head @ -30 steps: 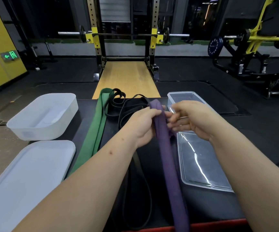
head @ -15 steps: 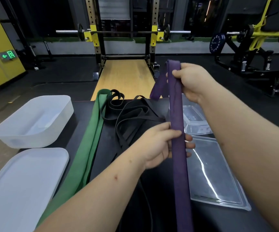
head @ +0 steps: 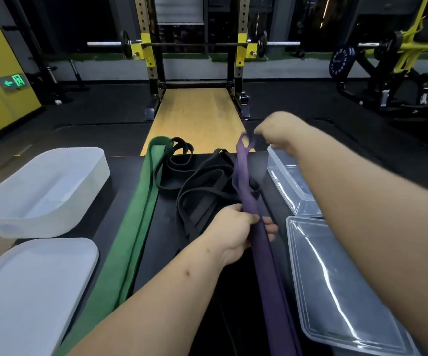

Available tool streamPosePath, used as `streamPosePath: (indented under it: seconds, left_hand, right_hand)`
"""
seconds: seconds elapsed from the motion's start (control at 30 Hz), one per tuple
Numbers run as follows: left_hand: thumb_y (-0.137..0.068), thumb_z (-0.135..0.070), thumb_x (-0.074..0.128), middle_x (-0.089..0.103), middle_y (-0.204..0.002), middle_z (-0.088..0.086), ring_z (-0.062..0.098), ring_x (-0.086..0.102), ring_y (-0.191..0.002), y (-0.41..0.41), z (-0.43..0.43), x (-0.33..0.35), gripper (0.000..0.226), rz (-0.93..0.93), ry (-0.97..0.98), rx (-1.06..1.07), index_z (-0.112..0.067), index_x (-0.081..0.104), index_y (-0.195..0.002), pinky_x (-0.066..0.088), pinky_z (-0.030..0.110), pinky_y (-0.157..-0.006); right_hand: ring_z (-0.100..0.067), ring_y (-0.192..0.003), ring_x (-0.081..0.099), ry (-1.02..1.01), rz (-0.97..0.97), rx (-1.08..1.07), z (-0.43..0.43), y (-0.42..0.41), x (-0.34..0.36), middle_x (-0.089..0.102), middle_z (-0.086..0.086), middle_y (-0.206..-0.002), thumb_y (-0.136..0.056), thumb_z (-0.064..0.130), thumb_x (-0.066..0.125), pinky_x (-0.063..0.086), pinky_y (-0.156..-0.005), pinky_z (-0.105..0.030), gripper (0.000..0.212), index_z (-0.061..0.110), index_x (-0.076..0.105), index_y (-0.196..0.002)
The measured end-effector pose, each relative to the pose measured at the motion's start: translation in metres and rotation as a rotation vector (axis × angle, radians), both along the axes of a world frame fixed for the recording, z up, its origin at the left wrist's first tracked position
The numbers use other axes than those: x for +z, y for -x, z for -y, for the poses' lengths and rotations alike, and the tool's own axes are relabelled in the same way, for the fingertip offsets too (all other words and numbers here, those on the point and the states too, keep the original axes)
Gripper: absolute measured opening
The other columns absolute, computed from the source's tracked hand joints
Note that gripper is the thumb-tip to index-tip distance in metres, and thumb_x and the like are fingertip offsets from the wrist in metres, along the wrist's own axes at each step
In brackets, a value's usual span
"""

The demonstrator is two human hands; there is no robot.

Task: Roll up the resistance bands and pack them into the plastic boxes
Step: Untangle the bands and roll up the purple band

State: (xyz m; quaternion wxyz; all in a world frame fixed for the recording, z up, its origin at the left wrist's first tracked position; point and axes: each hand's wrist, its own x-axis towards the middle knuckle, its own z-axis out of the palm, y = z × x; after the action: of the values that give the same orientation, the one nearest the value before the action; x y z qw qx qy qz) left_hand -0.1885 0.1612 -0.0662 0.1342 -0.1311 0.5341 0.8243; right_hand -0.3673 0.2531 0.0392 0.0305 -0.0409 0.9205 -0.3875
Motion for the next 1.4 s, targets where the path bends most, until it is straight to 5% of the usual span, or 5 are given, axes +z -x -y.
streamPosePath:
  seconds: [0.2,0.4,0.7,0.93,1.4]
  left_hand:
    - [-0.105,0.007,0.039,0.061,-0.106,0.026,0.025,0.07,-0.072,-0.002,0.0,0.0,0.017,-0.007,-0.009,0.086,0.009,0.052,-0.115,0.063,0.035,-0.065]
    - [-0.106,0.001,0.044,0.067,-0.117,0.032,0.023,0.076,-0.077,-0.006,-0.004,0.006,0.022,-0.038,-0.028,0.163,0.014,0.053,-0.123,0.064,0.033,-0.073]
    - [-0.105,-0.038,0.052,0.071,-0.097,0.017,0.033,0.068,-0.085,-0.038,0.005,0.015,0.039,-0.034,-0.059,-0.04,-0.006,0.07,-0.116,0.057,0.05,-0.084]
    - [-0.102,-0.005,0.053,0.073,-0.106,0.021,0.036,0.072,-0.102,-0.052,0.013,0.008,0.025,-0.136,0.067,-0.221,0.002,0.064,-0.123,0.058,0.055,-0.091]
    - [-0.095,0.001,0.059,0.074,-0.101,0.023,0.039,0.075,-0.09,-0.052,-0.012,-0.008,0.016,-0.127,0.311,-0.019,0.0,0.066,-0.109,0.062,0.052,-0.083]
  right_hand:
    - [-0.034,-0.09,0.073,-0.228,0.117,0.073,-0.04,-0.132,-0.047,0.075,-0.014,-0.09,-0.1,0.032,0.056,0.06,-0.085,-0.043,0.029,0.007,0.071,-0.097]
    - [-0.019,-0.064,0.066,0.204,0.455,0.147,-0.06,-0.218,-0.089,0.071,-0.008,-0.076,-0.097,0.029,0.067,0.056,-0.06,-0.033,0.021,0.009,0.07,-0.096]
    - [-0.027,-0.083,0.071,0.366,0.119,0.052,-0.046,-0.169,-0.073,0.077,-0.006,-0.09,-0.087,0.024,0.065,0.056,-0.075,-0.043,0.015,0.018,0.074,-0.097]
    - [-0.031,-0.105,0.071,0.446,0.008,-0.006,-0.02,-0.128,-0.048,0.075,-0.009,-0.108,-0.099,0.017,0.062,0.057,-0.096,-0.052,0.009,0.02,0.07,-0.096]
    - [-0.019,-0.065,0.07,0.43,0.396,0.064,-0.08,-0.263,-0.107,0.075,-0.004,-0.08,-0.092,0.027,0.07,0.053,-0.059,-0.033,0.017,0.021,0.071,-0.108]
